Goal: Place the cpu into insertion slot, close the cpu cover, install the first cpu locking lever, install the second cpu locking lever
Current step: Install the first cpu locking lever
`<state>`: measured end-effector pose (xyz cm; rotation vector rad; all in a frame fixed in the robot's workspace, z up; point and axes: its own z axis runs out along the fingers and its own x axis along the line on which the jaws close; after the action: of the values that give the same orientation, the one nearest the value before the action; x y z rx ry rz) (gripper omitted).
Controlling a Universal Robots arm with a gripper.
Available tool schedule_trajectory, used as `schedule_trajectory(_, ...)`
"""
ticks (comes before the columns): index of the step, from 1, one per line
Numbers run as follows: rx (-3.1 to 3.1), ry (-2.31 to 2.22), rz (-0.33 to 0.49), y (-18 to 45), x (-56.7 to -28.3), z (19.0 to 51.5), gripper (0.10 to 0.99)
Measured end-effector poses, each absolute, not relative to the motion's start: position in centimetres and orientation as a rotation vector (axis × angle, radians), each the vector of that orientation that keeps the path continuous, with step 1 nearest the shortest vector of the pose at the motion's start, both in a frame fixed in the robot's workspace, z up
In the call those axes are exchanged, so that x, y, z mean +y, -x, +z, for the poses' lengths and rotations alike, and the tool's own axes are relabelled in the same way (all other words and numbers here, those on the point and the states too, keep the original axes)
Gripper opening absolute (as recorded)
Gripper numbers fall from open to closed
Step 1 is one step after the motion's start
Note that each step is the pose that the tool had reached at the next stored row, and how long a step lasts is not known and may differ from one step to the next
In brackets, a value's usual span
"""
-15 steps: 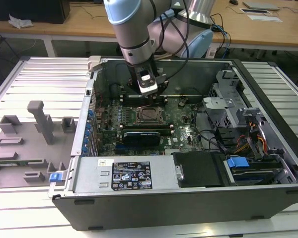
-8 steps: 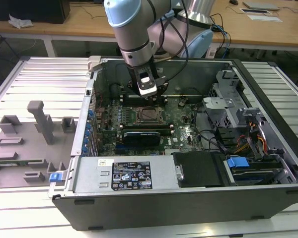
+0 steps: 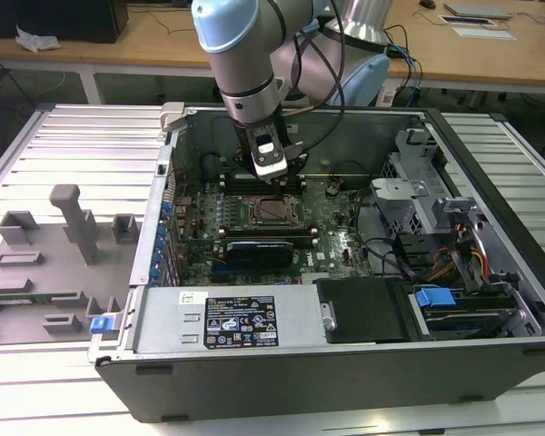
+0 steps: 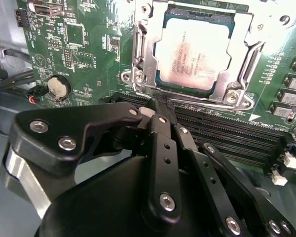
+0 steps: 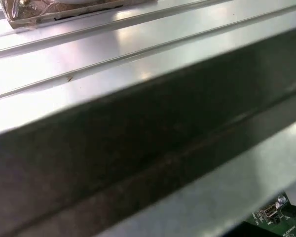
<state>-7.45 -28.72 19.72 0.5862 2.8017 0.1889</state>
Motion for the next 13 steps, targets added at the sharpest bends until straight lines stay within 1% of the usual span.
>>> schedule_trajectory(8,2.801,-0.588,0.192,7.44,-29.06,19.56,0.106)
schedule_trajectory(13,2.802,-0.595,0.233,7.43,-29.06,19.54,0.106)
